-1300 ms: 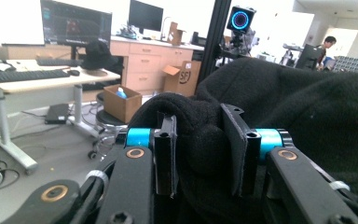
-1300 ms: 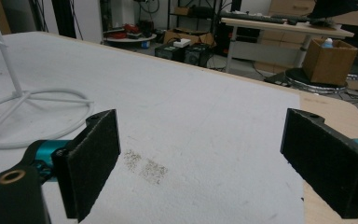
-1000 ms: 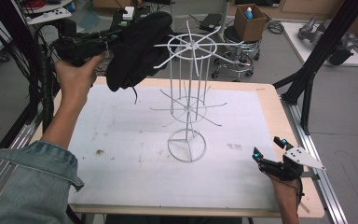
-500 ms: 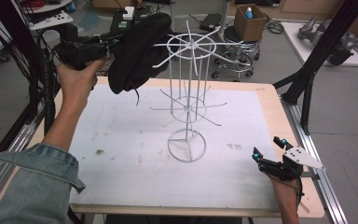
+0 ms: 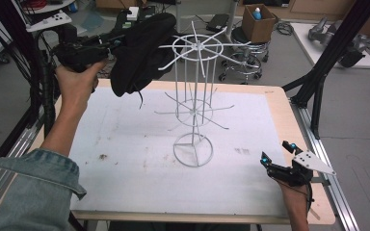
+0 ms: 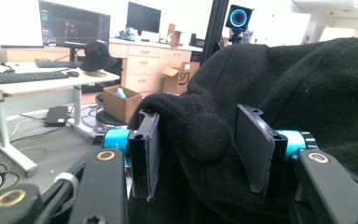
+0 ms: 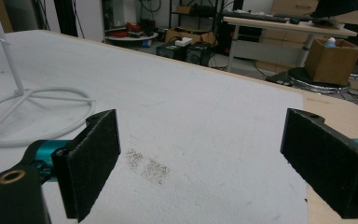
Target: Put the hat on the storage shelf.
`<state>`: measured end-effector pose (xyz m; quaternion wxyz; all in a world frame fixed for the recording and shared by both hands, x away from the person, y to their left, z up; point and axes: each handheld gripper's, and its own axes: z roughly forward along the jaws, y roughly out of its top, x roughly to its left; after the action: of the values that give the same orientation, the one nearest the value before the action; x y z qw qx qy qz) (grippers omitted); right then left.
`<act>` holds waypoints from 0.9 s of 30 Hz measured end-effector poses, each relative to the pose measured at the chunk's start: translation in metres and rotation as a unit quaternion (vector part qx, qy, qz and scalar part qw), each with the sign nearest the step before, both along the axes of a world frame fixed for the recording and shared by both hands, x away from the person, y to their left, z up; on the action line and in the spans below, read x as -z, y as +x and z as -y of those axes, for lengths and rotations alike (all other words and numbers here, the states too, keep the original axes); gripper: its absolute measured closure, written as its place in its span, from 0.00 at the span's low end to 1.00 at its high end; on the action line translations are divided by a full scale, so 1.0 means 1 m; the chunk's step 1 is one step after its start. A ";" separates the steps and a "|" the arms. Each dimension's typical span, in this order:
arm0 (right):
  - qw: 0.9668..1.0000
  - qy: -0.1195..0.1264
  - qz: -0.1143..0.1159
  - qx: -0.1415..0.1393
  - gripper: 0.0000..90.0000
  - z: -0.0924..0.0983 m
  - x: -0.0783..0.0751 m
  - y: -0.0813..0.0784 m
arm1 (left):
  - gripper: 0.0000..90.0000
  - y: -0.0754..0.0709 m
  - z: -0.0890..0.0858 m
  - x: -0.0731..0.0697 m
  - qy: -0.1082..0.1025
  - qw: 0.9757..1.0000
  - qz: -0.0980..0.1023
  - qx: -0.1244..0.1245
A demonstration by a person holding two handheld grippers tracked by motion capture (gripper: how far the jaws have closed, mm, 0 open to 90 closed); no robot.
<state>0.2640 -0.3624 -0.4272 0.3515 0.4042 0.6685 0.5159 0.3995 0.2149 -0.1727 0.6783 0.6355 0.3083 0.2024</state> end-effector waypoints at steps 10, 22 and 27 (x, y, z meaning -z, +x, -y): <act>1.000 -0.002 -0.001 0.000 0.12 0.000 0.000 0.000 | 0.49 -0.001 -0.005 -0.003 -0.008 1.000 0.012 -0.008; 1.000 -0.004 0.002 -0.001 0.12 0.000 0.000 0.000 | 0.43 -0.013 -0.024 -0.014 -0.015 0.997 0.057 -0.047; 1.000 -0.004 0.001 -0.001 0.12 -0.001 0.000 0.001 | 0.42 -0.017 -0.032 -0.013 -0.007 0.996 0.061 -0.058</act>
<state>0.2646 -0.3612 -0.4270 0.3533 0.4015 0.6708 0.5138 0.3821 0.2469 -0.1601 0.6876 0.5982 0.3037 0.2778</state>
